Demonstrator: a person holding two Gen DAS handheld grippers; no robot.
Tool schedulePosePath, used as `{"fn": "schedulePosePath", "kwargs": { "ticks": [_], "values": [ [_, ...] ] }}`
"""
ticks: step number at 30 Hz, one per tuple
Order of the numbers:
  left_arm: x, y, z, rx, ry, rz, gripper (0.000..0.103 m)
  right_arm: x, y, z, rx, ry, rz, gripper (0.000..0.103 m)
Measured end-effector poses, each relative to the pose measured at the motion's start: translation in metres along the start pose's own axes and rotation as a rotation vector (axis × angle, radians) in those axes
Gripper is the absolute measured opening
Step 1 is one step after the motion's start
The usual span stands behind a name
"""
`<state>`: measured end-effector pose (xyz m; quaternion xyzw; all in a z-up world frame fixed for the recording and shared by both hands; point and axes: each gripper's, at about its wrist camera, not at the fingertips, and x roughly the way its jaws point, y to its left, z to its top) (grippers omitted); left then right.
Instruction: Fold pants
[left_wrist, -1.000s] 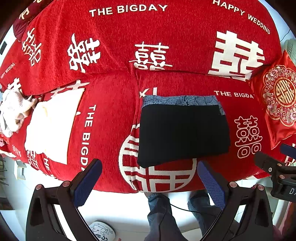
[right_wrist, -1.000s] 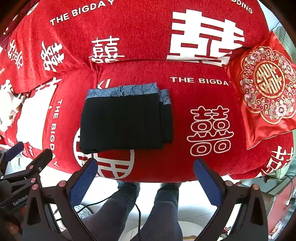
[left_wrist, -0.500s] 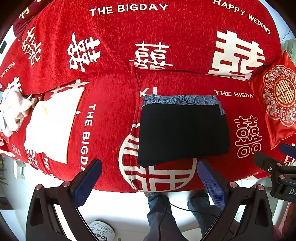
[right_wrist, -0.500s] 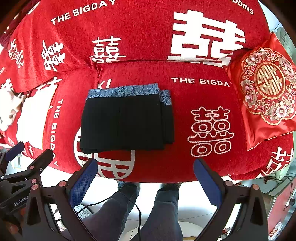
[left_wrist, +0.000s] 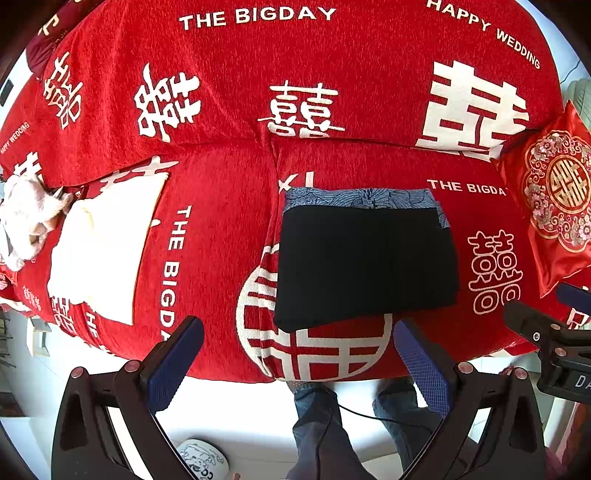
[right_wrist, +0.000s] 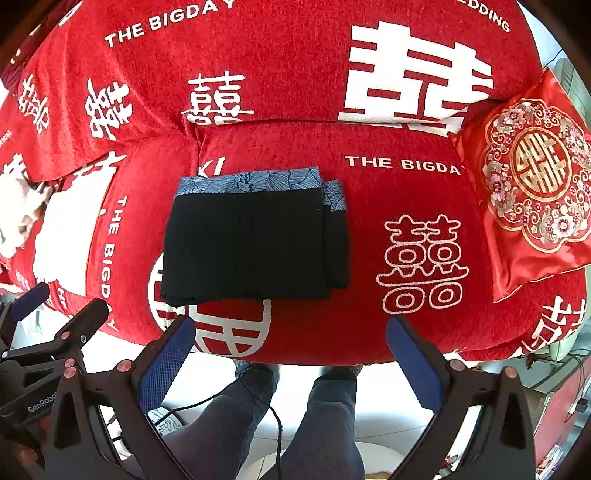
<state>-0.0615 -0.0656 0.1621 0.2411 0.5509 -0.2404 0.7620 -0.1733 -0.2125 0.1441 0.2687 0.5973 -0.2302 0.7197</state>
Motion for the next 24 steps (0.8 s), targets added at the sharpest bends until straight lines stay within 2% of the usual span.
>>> {"fn": "schedulePosePath", "kwargs": {
  "ticks": [17, 24],
  "values": [
    [0.0064, 0.0023, -0.0014, -0.030, 0.020, 0.002, 0.103, 0.0022, 0.0026, 0.0032, -0.020, 0.003, 0.000, 0.103],
    [0.0016, -0.0009, -0.0012, -0.014, -0.005, -0.025, 0.103, 0.0037, 0.0035, 0.0033, -0.024, 0.004, 0.000, 0.103]
  ]
}}
